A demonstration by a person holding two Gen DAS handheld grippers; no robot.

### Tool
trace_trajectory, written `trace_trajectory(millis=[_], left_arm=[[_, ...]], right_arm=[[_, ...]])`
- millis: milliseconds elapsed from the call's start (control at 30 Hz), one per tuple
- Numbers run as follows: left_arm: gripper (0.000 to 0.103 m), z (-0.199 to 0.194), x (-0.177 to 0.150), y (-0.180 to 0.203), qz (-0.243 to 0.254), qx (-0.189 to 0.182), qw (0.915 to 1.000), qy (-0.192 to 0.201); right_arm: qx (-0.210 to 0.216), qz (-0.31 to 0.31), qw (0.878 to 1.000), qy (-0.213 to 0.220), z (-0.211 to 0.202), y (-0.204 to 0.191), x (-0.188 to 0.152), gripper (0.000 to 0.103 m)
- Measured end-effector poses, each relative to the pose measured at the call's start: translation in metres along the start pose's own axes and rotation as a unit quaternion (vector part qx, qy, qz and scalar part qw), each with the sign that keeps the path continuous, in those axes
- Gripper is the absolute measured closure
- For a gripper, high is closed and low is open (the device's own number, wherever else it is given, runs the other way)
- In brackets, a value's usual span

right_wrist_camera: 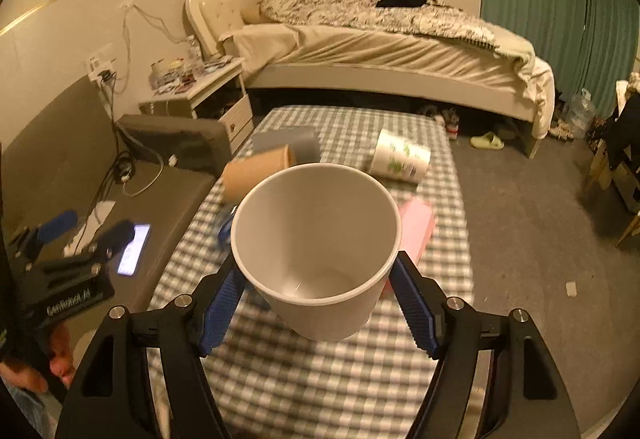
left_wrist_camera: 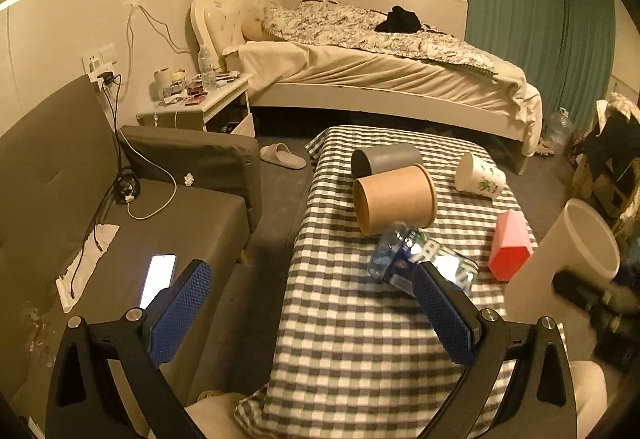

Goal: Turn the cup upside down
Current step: 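Lift the white cup with the right gripper and rotate it onto its side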

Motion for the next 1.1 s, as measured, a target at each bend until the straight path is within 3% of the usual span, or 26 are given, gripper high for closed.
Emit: trace_trajectory(millis=[233, 400, 533, 733, 933, 1100], left_arm=[[0.0, -0.015, -0.014, -0.004, 0.0, 0.006, 1.0, 0.005], [0.0, -0.014, -0.022, -0.012, -0.002, 0.013, 0.9999, -0.005], [0.0, -0.009, -0.028, -0.017, -0.003, 0.018, 0.9998, -0.013], [0.0, 0.008, -0.034, -0.025, -0.01, 0.025, 0.9991, -0.032], [0.0, 0.022, -0.04, -0.025, -0.008, 0.026, 0.9985, -0.048], [0.0, 0.029, -0.046, -0.017, -0.004, 0.02, 0.9981, -0.059]], right_arm=[[0.033, -0.008, 0.998, -0.05, -0.008, -0.033, -0.054, 0.031], [0.052, 0.01, 0.994, -0.092, 0.016, -0.042, -0.077, 0.031], [0.048, 0.026, 0.992, -0.111, 0.041, -0.037, -0.077, 0.031], [0.04, 0.042, 0.993, -0.106, 0.069, -0.024, -0.056, 0.031], [0.03, 0.053, 0.992, -0.113, 0.089, -0.013, -0.056, 0.031], [0.027, 0.056, 0.986, -0.157, 0.103, -0.013, -0.076, 0.031]])
Point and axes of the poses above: each gripper's, at about its wrist camera, not at the fingertips, and z roughly the way its jaws point, y to its right, x to its top, the point moved 8 cm from there along z, roughly the way its jaws point, and after that the axes turned 9 degrees about -z, right-handed, at the moved point
